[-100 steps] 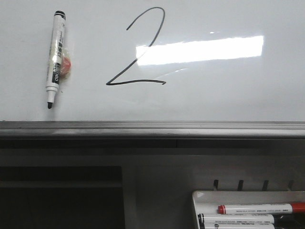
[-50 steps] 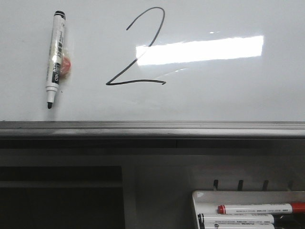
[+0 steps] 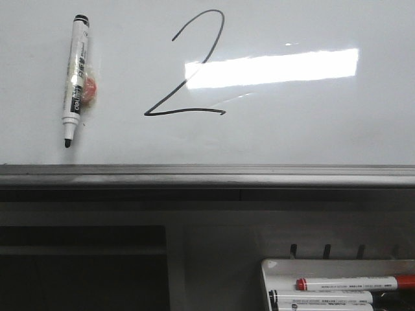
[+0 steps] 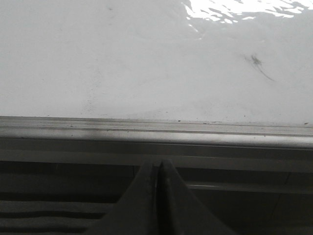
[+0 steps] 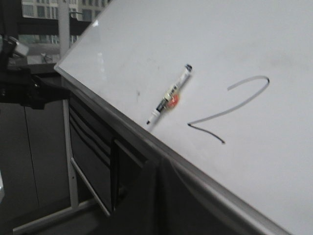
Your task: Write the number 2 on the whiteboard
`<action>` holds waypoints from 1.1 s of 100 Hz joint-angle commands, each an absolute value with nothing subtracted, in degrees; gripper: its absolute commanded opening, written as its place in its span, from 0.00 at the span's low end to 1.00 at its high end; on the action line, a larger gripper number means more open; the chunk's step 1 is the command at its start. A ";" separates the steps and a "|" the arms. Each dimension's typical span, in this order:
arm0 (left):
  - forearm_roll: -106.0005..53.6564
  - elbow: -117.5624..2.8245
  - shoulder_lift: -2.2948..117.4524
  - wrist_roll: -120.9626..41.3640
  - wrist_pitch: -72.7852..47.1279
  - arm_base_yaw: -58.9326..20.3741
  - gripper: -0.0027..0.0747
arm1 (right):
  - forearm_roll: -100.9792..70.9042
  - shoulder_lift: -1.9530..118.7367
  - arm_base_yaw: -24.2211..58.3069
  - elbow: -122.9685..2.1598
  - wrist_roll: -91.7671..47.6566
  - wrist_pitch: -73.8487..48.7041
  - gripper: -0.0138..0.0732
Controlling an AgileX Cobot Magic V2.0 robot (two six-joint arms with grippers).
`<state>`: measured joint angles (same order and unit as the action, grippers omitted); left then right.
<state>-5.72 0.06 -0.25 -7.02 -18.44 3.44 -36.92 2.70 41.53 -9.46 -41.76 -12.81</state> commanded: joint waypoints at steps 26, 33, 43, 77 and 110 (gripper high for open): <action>-6.00 0.66 -1.76 -6.87 -14.58 3.59 0.01 | 5.44 3.31 33.47 -11.16 1.20 -3.59 0.09; -6.00 0.66 -1.76 -6.87 -14.58 3.59 0.01 | 5.53 3.31 27.17 -11.16 1.20 -3.60 0.09; -6.00 0.66 -1.76 -6.87 -14.58 3.59 0.01 | 5.43 3.31 17.00 -11.08 1.20 -3.60 0.09; -6.00 0.66 -1.76 -6.87 -14.58 3.59 0.01 | 4.93 0.62 -6.52 -9.03 1.20 -2.87 0.09; -6.00 0.66 -1.76 -6.87 -14.58 3.59 0.01 | 3.20 -1.72 -7.86 2.26 3.73 -6.12 0.09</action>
